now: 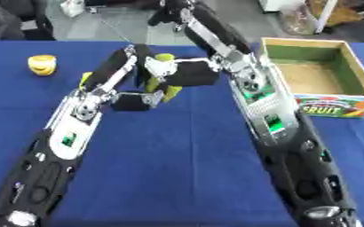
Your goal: Pick up the objects with one hand, pass them to the other hand, and then place them into the box on the other side of the table.
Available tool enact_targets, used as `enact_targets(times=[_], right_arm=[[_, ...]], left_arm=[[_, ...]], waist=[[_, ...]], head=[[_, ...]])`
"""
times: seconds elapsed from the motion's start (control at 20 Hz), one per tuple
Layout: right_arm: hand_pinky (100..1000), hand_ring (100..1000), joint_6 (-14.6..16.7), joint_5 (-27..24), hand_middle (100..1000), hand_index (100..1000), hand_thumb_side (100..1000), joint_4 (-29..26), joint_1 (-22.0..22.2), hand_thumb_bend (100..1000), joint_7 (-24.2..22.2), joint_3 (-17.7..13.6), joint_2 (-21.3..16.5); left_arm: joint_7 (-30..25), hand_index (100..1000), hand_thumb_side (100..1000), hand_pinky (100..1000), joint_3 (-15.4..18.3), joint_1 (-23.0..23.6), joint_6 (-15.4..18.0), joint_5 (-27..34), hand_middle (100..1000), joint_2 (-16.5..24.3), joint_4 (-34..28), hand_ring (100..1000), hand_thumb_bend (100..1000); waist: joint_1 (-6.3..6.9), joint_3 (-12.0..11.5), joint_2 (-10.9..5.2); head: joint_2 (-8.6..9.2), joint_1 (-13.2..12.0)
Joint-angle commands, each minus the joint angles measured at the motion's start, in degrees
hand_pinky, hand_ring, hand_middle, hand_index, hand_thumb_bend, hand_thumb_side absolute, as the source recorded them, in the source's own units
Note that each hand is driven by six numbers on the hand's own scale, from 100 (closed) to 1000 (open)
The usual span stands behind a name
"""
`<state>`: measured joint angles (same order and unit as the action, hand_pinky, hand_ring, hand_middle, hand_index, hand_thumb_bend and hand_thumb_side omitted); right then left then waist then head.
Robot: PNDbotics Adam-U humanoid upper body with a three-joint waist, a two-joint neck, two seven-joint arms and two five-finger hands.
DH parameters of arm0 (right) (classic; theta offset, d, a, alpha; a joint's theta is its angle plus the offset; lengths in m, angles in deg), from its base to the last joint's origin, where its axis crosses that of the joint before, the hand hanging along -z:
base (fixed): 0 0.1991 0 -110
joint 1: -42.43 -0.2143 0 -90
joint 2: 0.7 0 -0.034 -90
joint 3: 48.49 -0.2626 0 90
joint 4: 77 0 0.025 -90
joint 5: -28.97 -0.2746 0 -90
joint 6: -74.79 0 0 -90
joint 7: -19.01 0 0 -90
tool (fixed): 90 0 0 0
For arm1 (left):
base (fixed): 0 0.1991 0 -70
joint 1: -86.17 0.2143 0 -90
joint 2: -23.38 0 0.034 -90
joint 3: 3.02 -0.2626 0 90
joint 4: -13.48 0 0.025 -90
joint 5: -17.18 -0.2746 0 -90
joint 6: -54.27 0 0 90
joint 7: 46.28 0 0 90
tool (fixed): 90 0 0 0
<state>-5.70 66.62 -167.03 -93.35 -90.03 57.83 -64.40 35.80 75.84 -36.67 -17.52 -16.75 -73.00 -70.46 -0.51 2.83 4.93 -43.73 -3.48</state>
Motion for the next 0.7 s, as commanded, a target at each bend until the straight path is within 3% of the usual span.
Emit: enact_targets(times=[0.05, 0.7], right_arm=[[810, 753, 0.16, 0.25, 820, 926, 397, -0.32, -0.74, 191, -0.41, 0.12, 0.38], [809, 753, -0.22, 0.74, 820, 928, 398, -1.06, -0.34, 195, -0.14, -0.77, 0.38]], left_arm=[[0.31, 338, 193, 520, 0.02, -1.17, 0.49, -0.11, 203, 0.10, -0.76, 236, 100], [0.57, 336, 187, 519, 1.14, -0.24, -0.40, 0.41, 202, 0.21, -1.29, 235, 100]], waist=[[-0.49, -0.01, -0.82], [-0.52, 0.03, -0.85]], head=[[0.43, -0.10], [0.42, 0.30]])
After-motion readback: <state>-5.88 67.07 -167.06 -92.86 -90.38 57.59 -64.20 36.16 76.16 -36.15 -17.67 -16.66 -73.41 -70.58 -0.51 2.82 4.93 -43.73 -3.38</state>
